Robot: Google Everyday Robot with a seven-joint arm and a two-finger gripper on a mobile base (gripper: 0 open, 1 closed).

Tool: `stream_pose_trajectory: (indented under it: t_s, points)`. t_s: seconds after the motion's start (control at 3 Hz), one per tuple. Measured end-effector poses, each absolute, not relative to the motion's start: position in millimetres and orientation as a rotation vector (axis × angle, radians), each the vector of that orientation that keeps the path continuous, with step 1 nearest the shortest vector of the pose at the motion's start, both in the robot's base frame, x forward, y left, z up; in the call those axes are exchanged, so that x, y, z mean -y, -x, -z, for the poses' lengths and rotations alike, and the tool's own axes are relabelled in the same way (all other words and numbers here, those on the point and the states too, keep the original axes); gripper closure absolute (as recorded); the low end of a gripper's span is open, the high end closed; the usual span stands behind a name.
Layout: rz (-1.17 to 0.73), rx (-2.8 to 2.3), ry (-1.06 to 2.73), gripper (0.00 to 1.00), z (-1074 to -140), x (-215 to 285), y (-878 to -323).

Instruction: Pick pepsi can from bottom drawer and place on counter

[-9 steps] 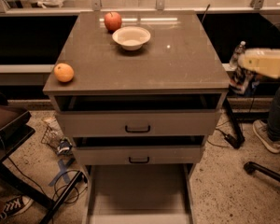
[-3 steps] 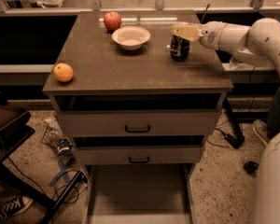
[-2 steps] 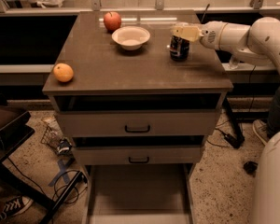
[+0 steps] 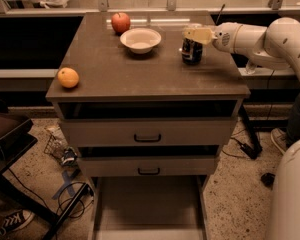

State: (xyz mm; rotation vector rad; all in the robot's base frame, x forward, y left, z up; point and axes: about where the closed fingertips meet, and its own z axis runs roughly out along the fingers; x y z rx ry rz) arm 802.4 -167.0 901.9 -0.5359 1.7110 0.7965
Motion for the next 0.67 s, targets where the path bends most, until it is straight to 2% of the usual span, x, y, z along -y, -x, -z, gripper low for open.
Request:
stream_pose_trajectory:
  t_s: [0.33, 0.67]
  points:
    - [-0.797, -1.711, 0.536, 0.05, -902.0, 166.8, -802.4]
    - [-0.799, -1.711, 0.537, 0.00, -901.7, 165.2, -802.7]
